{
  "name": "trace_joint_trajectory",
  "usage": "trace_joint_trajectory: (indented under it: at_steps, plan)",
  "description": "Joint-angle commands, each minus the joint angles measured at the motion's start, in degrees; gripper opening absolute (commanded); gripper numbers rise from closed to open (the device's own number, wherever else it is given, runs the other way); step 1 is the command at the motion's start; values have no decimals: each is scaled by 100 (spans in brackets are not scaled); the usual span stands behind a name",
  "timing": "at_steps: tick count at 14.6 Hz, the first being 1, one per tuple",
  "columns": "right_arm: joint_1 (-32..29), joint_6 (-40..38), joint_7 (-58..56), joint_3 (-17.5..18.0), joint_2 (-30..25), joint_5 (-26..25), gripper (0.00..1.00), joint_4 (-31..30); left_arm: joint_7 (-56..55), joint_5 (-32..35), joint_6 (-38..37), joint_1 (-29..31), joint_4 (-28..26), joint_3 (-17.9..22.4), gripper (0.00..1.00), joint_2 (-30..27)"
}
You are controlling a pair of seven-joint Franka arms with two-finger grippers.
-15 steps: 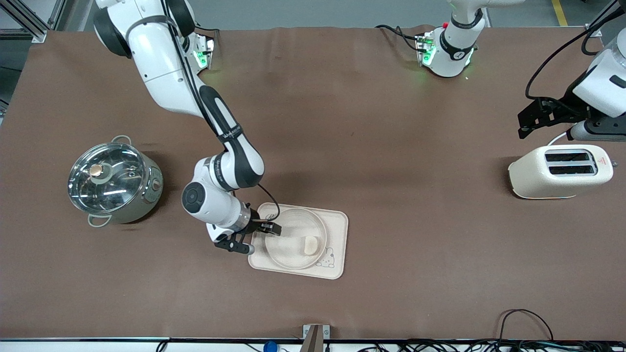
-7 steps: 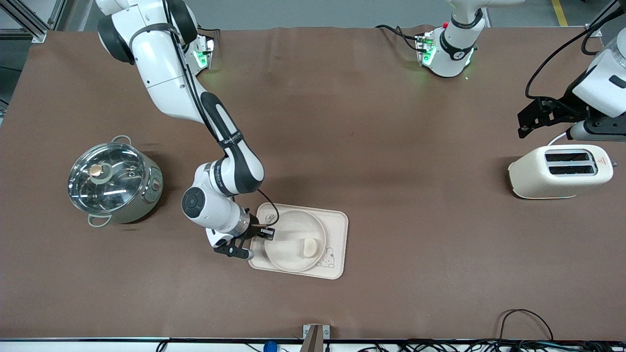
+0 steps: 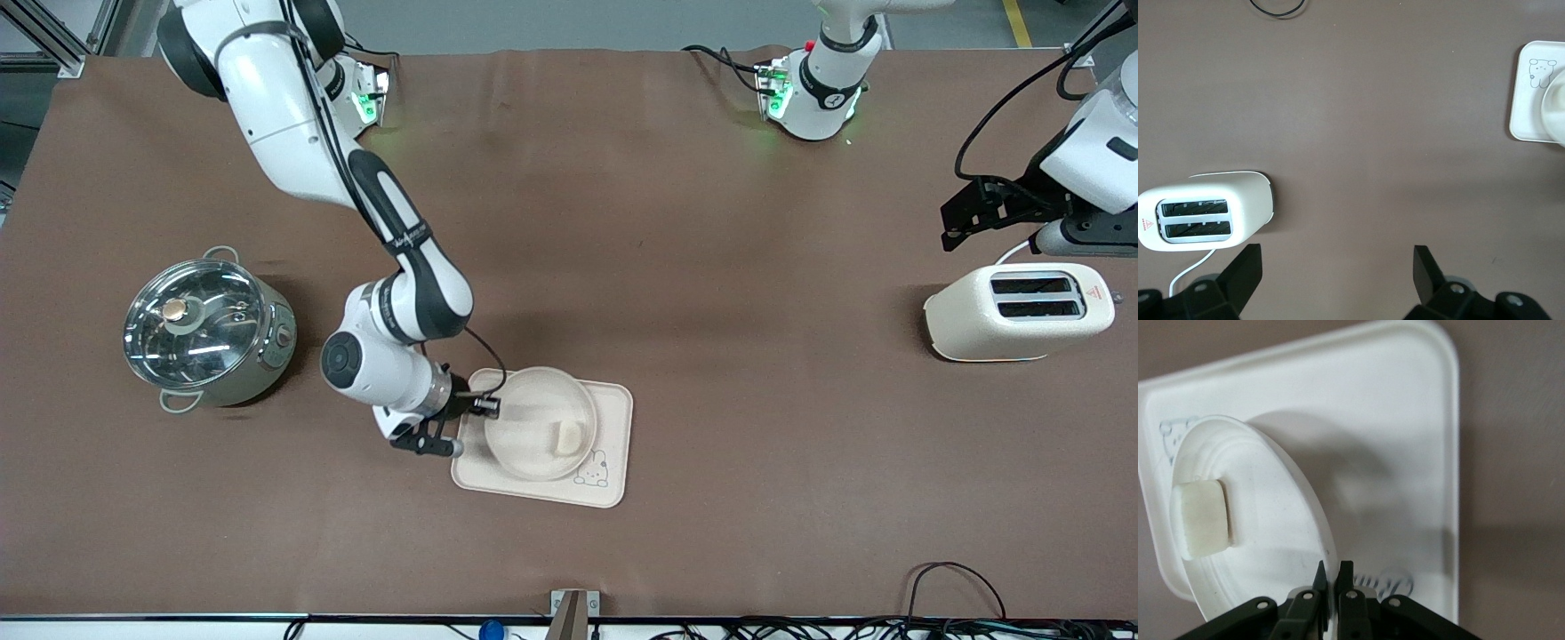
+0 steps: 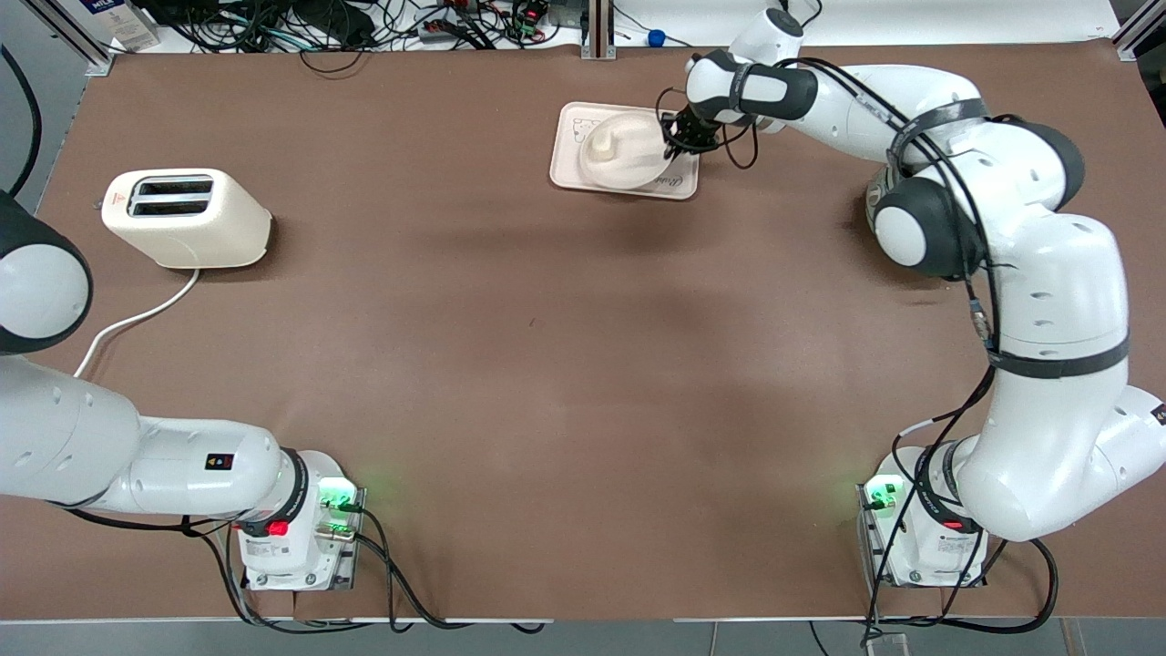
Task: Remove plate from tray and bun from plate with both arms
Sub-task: 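Lift the plate with the bun off the tray with the right gripper, then set the plate on the table while the left gripper reaches the bun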
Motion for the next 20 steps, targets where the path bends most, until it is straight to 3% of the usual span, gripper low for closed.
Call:
trace_joint_trajectory:
  at_steps: [1, 4, 8, 13, 19, 20]
  plan:
    - [-40, 555, -226, 348, -1205, 334, 0, -1730, 26, 110, -83, 16, 60, -20, 100, -3]
    - [-101, 566, -400, 507, -2005, 667, 0, -2558, 26, 110, -83, 16, 60, -20, 100, -3]
    - [-23, 661, -1620, 507, -2753, 1554, 0, -3797, 26, 110, -109, 16, 51, -20, 100, -12]
    - [812, 2005, -1755, 516, -2474, 2100, 0, -4134, 26, 110, -136, 16, 51, -20, 100, -12]
    - [857, 2227, -1764, 516, -2174, 2136, 0, -4098, 26, 110, -145, 16, 43, -20, 100, -12]
    - [857, 2227, -1747, 516, -2148, 2145, 5, -4072, 26, 110, -153, 16, 43, -20, 100, -12]
